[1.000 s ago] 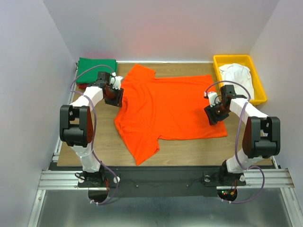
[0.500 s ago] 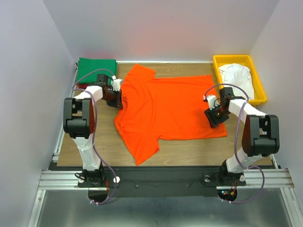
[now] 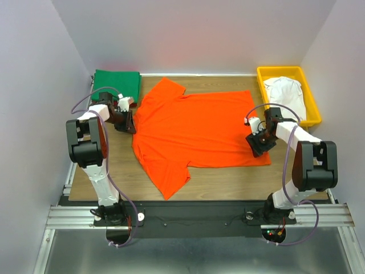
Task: Fold and stack the t-shirts
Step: Flatten the tshirt out
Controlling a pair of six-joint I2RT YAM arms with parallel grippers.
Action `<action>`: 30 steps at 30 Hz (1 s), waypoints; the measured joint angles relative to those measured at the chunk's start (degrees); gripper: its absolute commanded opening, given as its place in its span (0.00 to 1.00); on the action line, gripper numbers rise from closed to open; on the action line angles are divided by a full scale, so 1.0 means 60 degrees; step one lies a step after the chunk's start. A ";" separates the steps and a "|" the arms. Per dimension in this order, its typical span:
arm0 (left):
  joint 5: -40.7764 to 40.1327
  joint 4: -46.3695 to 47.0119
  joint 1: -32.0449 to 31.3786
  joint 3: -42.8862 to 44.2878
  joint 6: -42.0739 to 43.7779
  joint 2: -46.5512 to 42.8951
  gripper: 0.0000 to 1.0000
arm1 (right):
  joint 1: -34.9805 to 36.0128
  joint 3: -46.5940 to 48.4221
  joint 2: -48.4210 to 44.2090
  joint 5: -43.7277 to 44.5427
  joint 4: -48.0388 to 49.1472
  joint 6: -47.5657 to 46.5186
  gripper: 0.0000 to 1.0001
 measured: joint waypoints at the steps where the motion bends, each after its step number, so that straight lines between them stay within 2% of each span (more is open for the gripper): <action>1: 0.0058 -0.0066 -0.0004 0.0004 0.0106 0.0000 0.39 | 0.0000 0.0004 -0.0102 -0.0113 -0.0066 0.0000 0.62; 6: 0.0164 -0.0557 -0.0026 0.0011 0.0670 -0.0390 0.42 | 0.0000 0.0211 -0.1093 -0.0561 -0.0539 -0.0036 0.60; 11: 0.0069 -0.1191 -0.0197 -0.0339 0.2058 -0.2167 0.40 | 0.0000 0.0408 -0.1869 -0.0510 -0.0714 -0.0302 0.55; 14: 0.0011 -0.1679 -0.0721 -0.0991 0.2980 -0.3537 0.38 | 0.0000 0.0273 -0.1883 -0.0401 -0.0780 -0.0484 0.51; 17: -0.0168 -0.2004 -0.1916 -0.2036 0.3719 -0.4543 0.37 | 0.0000 -0.0047 -0.1636 -0.0244 -0.0794 -0.0637 0.48; 22: -0.0561 -0.2182 -0.4488 -0.3279 0.4204 -0.4768 0.36 | 0.0000 -0.0423 -0.1188 0.0004 -0.0765 -0.0674 0.48; 28: -0.0980 -0.2036 -0.7249 -0.3603 0.4204 -0.4783 0.38 | 0.0000 -0.0623 -0.1104 0.0306 -0.0761 -0.0707 0.47; 30: -0.1191 -0.1854 -0.7843 -0.3636 0.4175 -0.4776 0.37 | 0.0000 -0.0623 -0.1002 0.0350 -0.0743 -0.0703 0.47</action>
